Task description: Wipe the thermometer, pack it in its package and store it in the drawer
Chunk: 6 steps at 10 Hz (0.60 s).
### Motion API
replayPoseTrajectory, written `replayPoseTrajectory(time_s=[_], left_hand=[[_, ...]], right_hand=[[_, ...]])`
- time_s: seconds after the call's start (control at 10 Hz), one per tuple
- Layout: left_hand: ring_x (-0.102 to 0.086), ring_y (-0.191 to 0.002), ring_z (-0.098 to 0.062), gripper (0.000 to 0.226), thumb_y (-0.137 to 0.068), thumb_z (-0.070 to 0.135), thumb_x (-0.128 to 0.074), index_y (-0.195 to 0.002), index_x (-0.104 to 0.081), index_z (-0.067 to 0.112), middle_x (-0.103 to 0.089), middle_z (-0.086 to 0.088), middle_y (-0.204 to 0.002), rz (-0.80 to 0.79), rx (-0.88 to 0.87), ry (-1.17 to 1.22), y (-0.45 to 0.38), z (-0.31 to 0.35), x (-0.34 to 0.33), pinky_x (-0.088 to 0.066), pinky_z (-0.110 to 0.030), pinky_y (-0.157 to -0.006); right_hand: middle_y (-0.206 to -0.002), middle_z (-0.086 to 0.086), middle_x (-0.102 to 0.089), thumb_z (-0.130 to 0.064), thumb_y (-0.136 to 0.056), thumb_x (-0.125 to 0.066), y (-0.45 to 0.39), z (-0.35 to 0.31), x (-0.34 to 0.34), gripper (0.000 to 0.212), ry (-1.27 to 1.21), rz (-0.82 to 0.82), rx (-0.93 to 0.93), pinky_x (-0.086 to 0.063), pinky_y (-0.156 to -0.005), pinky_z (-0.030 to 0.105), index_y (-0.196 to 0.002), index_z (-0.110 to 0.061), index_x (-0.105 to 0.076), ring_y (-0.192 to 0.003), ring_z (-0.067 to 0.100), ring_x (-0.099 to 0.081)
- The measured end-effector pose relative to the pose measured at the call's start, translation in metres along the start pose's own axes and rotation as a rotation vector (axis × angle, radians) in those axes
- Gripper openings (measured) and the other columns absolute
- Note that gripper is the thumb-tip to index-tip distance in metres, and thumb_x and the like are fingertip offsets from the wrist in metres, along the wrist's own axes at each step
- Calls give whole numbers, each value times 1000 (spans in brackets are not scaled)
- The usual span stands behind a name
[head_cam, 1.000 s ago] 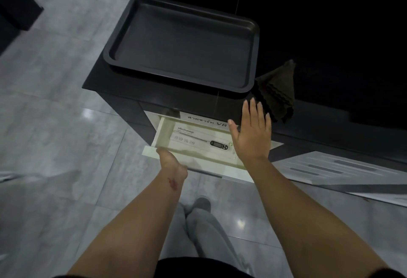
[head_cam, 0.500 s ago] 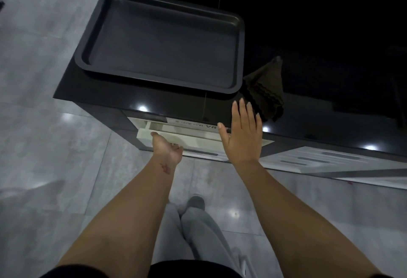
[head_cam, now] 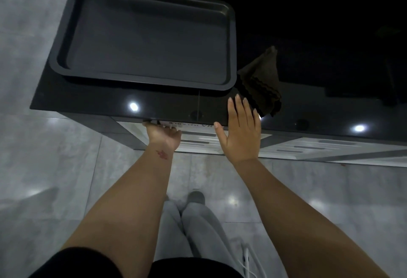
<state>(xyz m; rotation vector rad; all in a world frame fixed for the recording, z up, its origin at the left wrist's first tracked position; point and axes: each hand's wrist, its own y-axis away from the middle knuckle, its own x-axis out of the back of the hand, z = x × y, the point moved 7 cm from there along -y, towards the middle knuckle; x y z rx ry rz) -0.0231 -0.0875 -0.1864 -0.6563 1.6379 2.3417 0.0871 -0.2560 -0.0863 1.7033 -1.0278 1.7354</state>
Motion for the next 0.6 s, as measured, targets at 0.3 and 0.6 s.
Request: replayPoseTrajectory(time_s=[0.3, 0.6], left_hand=[[-45, -130, -21, 74, -96, 63, -27, -155, -24, 20, -43, 0, -147, 84, 46, -19, 10, -3, 5, -10, -40, -123], [-9, -152, -20, 74, -99, 62, -19, -158, -4, 21, -6, -1, -166, 225, -100, -73, 88, 19, 16, -6, -38, -122]], right_hand=[[-162, 7, -23, -55, -100, -26, 0, 0, -1, 70, 9, -65, 10, -14, -122, 44, -155, -13, -25, -151, 24, -17], [-166, 3, 3, -55, -102, -16, 0, -2, 10, 69, -86, -297, 38, 3, -123, 39, -158, -17, -2, -152, 17, 8]])
